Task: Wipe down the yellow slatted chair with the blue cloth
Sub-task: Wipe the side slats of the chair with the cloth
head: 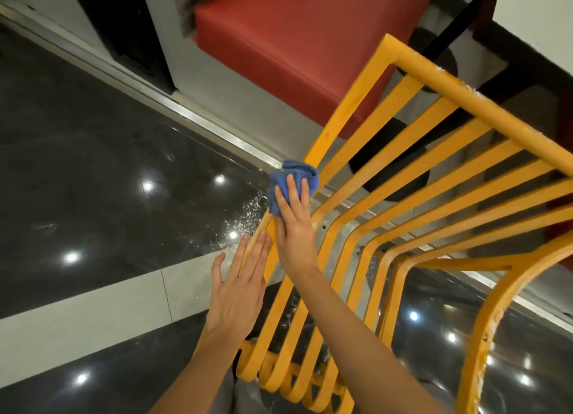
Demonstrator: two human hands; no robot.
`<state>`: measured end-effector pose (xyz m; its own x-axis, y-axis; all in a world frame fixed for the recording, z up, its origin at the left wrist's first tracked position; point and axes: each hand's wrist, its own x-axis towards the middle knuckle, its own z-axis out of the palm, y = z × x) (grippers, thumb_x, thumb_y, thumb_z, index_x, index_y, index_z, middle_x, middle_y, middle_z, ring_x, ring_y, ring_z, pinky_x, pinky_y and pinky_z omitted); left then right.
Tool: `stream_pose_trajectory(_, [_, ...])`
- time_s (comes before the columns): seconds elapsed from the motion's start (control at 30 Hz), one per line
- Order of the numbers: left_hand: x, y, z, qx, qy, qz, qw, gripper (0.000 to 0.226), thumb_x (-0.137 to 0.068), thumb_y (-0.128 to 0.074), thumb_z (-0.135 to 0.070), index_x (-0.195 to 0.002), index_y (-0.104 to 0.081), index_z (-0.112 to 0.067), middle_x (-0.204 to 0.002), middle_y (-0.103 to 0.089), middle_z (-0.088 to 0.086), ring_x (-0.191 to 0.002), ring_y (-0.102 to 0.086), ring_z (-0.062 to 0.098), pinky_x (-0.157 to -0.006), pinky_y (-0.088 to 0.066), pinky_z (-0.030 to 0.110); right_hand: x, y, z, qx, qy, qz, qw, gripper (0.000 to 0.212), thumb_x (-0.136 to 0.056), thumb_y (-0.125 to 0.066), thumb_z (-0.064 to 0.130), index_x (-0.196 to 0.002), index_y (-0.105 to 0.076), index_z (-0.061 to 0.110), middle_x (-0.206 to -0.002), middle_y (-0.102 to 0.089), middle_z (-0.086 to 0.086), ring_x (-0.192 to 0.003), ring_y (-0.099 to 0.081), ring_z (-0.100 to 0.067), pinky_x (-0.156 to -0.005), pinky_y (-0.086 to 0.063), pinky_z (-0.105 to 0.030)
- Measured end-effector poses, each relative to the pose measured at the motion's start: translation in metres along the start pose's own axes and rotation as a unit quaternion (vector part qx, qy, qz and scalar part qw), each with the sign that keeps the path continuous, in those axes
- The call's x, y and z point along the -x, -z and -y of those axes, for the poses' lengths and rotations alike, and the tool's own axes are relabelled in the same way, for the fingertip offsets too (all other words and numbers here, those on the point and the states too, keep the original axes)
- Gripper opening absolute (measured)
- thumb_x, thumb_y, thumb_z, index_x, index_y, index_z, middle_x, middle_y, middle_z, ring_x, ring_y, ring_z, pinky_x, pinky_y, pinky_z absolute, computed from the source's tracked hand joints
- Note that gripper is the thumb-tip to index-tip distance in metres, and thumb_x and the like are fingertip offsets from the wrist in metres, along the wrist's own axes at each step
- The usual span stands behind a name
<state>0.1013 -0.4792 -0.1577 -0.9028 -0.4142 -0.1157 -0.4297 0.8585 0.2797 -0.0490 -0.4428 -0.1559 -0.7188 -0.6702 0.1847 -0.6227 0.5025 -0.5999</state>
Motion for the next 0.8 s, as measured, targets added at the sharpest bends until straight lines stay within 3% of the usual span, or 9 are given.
stream_pose_trajectory(0.13, [-0.001,0.0,0.001,0.009,0.003,0.0,1.0,0.067,-0.094,-0.038,-0.028,-0.156,-0.016,-0.015,-0.164,-0.012,0.002,-0.149,-0.02,0.024,-0.108,-0.034,0.054,-0.007,0.029,-0.034,0.103,0.096,0.055,0.989,0.066,-0.089,-0.058,-0.009,-0.148,-0.037,0.013,-0.16,-0.024,-0.005,-0.15,-0.005,-0.021,-0.111,-0.04,-0.038])
stream_pose_trajectory(0.2, [0.0,-0.001,0.002,0.011,0.004,0.002,1.0,0.068,-0.094,-0.04,-0.029,-0.156,-0.016,-0.015,-0.165,-0.012,0.002,-0.149,-0.021,0.024,-0.106,-0.035,0.055,-0.046,0.047,-0.046,0.153,0.113,0.021,0.982,0.064,-0.089,-0.058,-0.01,-0.147,-0.039,0.011,-0.158,-0.028,-0.009,-0.149,-0.007,-0.022,-0.119,-0.024,-0.048])
stream_pose_trajectory(0.3, [0.0,-0.003,0.002,0.01,0.002,-0.006,1.0,0.06,-0.1,-0.034,-0.026,-0.156,-0.016,-0.015,-0.165,-0.012,0.002,-0.149,-0.02,0.024,-0.106,-0.035,0.055,-0.099,0.064,-0.052,0.194,0.097,-0.048,0.975,0.06,-0.091,-0.052,-0.011,-0.147,-0.04,0.01,-0.158,-0.029,-0.009,-0.149,-0.012,-0.027,-0.122,-0.006,-0.046])
stream_pose_trajectory(0.37, [0.0,-0.003,0.002,0.006,0.0,-0.013,1.0,0.058,-0.102,-0.033,-0.025,-0.156,-0.016,-0.014,-0.165,-0.012,0.002,-0.15,-0.02,0.024,-0.106,-0.035,0.055,-0.097,0.058,-0.048,0.173,0.082,-0.065,0.979,0.063,-0.09,-0.05,-0.015,-0.147,-0.039,0.008,-0.158,-0.029,-0.01,-0.149,-0.013,-0.03,-0.122,-0.009,-0.047])
stream_pose_trajectory(0.5, [-0.001,0.0,0.001,0.011,0.003,-0.01,1.0,0.073,-0.091,-0.054,-0.028,-0.155,-0.022,-0.014,-0.164,-0.015,0.003,-0.149,-0.021,0.026,-0.105,-0.037,0.057,-0.039,0.042,-0.045,0.189,0.138,0.033,0.972,0.069,-0.084,-0.062,-0.016,-0.145,-0.04,0.007,-0.156,-0.033,-0.012,-0.148,-0.017,-0.028,-0.115,-0.03,-0.052])
stream_pose_trajectory(0.53, [-0.001,0.0,0.002,0.011,0.005,-0.011,1.0,0.076,-0.089,-0.058,-0.028,-0.155,-0.023,-0.014,-0.164,-0.015,0.003,-0.149,-0.021,0.026,-0.104,-0.037,0.057,-0.037,0.046,-0.047,0.216,0.152,0.047,0.963,0.068,-0.084,-0.064,-0.012,-0.145,-0.041,0.008,-0.155,-0.033,-0.011,-0.148,-0.018,-0.027,-0.116,-0.029,-0.051])
stream_pose_trajectory(0.67, [0.0,-0.004,0.002,0.001,0.001,-0.016,1.0,0.08,-0.087,-0.064,-0.027,-0.155,-0.024,-0.014,-0.164,-0.014,0.003,-0.149,-0.021,0.026,-0.105,-0.035,0.057,-0.104,0.085,-0.044,0.338,0.154,-0.055,0.927,0.052,-0.093,-0.058,0.008,-0.143,-0.045,0.012,-0.154,-0.037,-0.008,-0.146,-0.025,-0.027,-0.119,-0.012,-0.05])
stream_pose_trajectory(0.73, [0.0,-0.005,0.002,0.0,-0.001,-0.025,1.0,0.079,-0.087,-0.064,-0.025,-0.154,-0.024,-0.014,-0.164,-0.014,0.003,-0.149,-0.022,0.026,-0.105,-0.034,0.056,-0.139,0.102,-0.042,0.367,0.128,-0.134,0.911,0.048,-0.097,-0.054,0.009,-0.144,-0.045,0.014,-0.154,-0.037,-0.007,-0.145,-0.028,-0.028,-0.119,-0.012,-0.049])
stream_pose_trajectory(0.8, [0.0,-0.005,0.003,0.002,-0.004,-0.03,1.0,0.076,-0.089,-0.06,-0.025,-0.155,-0.024,-0.015,-0.164,-0.014,0.003,-0.149,-0.021,0.026,-0.106,-0.032,0.056,-0.141,0.102,-0.041,0.34,0.117,-0.131,0.924,0.051,-0.097,-0.054,0.003,-0.146,-0.042,0.013,-0.156,-0.034,-0.007,-0.146,-0.024,-0.029,-0.121,-0.015,-0.047])
